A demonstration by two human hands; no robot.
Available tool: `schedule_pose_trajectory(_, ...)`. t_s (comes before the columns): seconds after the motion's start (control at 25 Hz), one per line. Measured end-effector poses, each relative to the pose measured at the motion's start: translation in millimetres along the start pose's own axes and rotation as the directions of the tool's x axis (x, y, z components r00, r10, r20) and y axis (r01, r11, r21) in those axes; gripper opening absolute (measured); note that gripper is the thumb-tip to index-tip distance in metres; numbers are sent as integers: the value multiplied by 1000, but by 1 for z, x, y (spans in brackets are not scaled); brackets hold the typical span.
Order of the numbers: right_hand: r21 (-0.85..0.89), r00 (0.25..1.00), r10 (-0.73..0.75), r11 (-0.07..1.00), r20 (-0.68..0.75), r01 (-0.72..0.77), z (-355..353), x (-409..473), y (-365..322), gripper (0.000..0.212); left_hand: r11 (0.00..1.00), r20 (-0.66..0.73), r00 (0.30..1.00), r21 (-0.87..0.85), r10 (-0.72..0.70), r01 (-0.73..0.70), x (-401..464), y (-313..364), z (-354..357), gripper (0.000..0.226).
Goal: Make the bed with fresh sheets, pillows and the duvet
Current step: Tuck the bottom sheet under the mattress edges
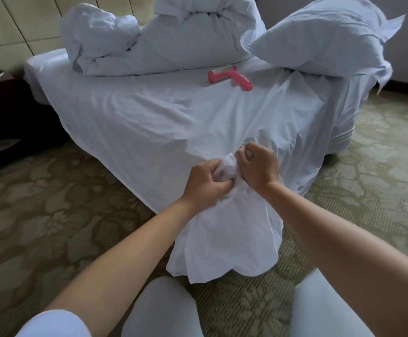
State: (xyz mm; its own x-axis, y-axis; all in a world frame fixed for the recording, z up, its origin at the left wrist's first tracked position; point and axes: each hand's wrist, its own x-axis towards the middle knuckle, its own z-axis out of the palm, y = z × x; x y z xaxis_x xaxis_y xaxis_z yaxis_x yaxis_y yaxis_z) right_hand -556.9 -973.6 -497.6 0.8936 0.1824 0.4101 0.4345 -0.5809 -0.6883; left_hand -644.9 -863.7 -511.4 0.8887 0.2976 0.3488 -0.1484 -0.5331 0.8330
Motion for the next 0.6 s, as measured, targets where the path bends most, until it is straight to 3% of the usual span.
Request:
schedule_pose_trajectory(0.08, 1, 996, 81, 997, -29, -81, -2, -14, 9, 48, 998, 51, 996, -3, 66, -66, -15, 10, 11, 23)
schedule_pose_trajectory(0.16, 91, 976, 217, 972, -14, -215, -1, -31, 21, 47, 993, 199, 973, -37, 115, -110, -31, 13, 19, 25)
schedule_pose_trajectory(0.28, 276, 863, 484, 818, 144, -505, 1, -41, 36, 47, 996, 533, 842, -7, 82, -93, -50, 8, 22, 15)
schedule_pose_trajectory(0.32, 298, 837, 518, 782, 176, -547, 2, -43, 39, 49, 999, 525, 851, 23, 24, -42, -54, 4, 21, 25)
schedule_pose_trajectory(0.36, 304, 836, 517, 779, 184, -548, 3, -43, 41, 50, 999, 427, 903, 28, -37, 28, -57, 0, 20, 40)
schedule_pose_trajectory(0.44, 263, 877, 460, 836, 140, -481, 4, -44, 37, 44, 987, 90, 984, 63, -153, 147, -60, -5, 18, 53)
schedule_pose_trajectory(0.52, 187, 904, 418, 884, 92, -428, 4, -44, 25, 34, 959, -99, 969, 153, -225, 238, -61, -8, 18, 41)
schedule_pose_trajectory(0.6, 155, 918, 395, 905, 36, -396, 1, -45, 14, 30, 936, -119, 955, 194, -274, 292, -62, -7, 20, 30)
